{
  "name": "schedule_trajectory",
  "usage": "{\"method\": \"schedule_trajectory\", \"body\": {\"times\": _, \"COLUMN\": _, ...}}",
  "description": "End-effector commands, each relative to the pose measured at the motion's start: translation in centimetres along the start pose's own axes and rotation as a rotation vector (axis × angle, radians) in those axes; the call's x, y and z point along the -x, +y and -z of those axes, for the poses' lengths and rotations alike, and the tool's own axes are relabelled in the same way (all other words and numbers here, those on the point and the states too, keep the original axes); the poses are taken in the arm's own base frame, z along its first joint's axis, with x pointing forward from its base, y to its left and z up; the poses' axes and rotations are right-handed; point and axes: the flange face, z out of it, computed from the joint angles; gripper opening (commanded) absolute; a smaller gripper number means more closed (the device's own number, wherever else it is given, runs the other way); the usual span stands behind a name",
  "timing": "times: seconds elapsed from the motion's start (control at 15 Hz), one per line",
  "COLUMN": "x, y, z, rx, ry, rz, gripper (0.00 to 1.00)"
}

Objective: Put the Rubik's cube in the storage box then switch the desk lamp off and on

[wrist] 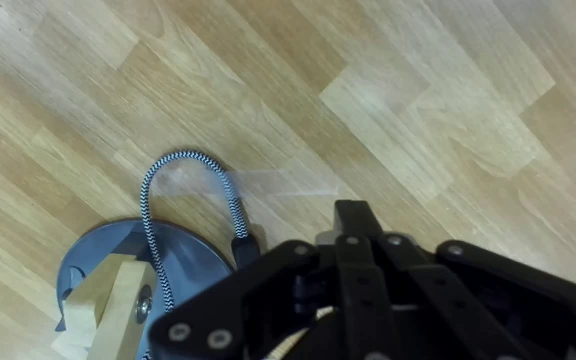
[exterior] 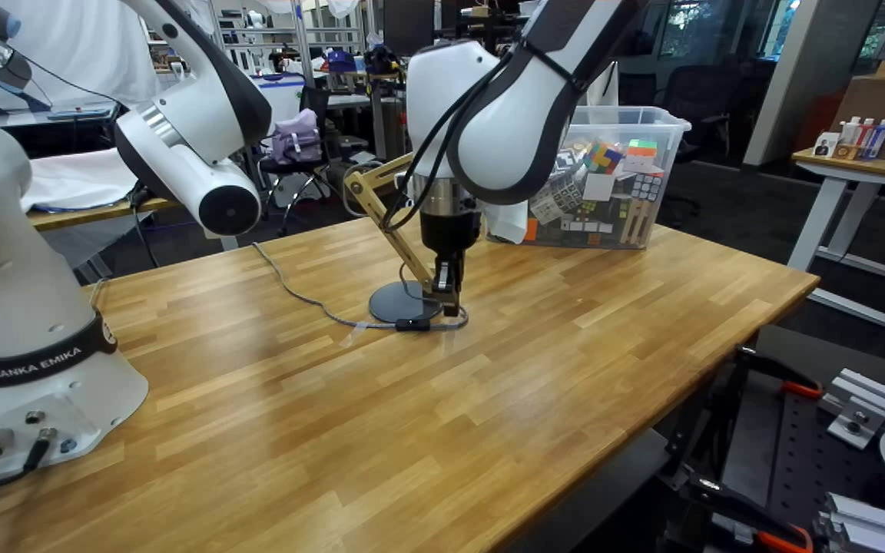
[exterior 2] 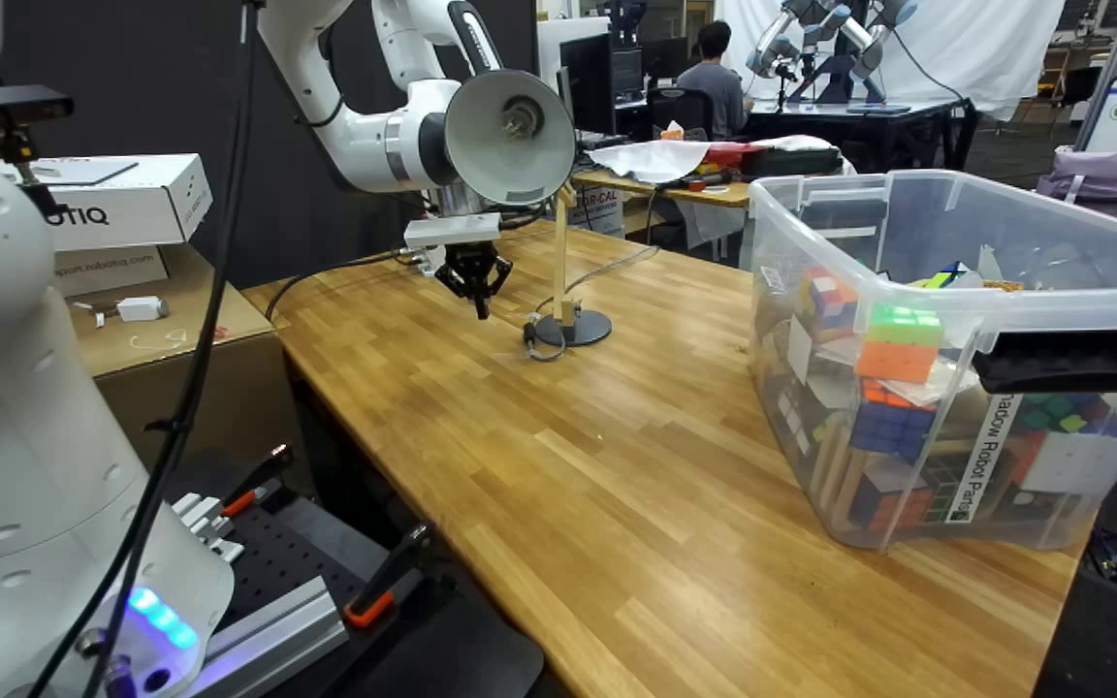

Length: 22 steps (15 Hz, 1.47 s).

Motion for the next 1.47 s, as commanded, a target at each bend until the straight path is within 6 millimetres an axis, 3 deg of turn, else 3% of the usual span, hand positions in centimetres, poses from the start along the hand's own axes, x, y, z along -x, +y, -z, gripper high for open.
{"method": "schedule_trajectory", "body": {"times": 0.0, "x": -1.9, "y": 0.5, "z": -0.8, "rx": 0.008, "ry": -0.035, "rz": 0.073, "gripper": 0.0}}
{"method": "schedule_trajectory", "body": {"times": 0.8, "x": -6.0, "y": 3.7, "z": -2.3, "rx": 0.016, "ry": -0.058, "rz": 0.194, "gripper": 0.0}}
{"method": "schedule_trajectory", "body": {"times": 1.4, "x": -7.4, "y": 4.8, "z": -3.7, "rx": -0.005, "ry": -0.071, "rz": 0.233, "gripper": 0.0}}
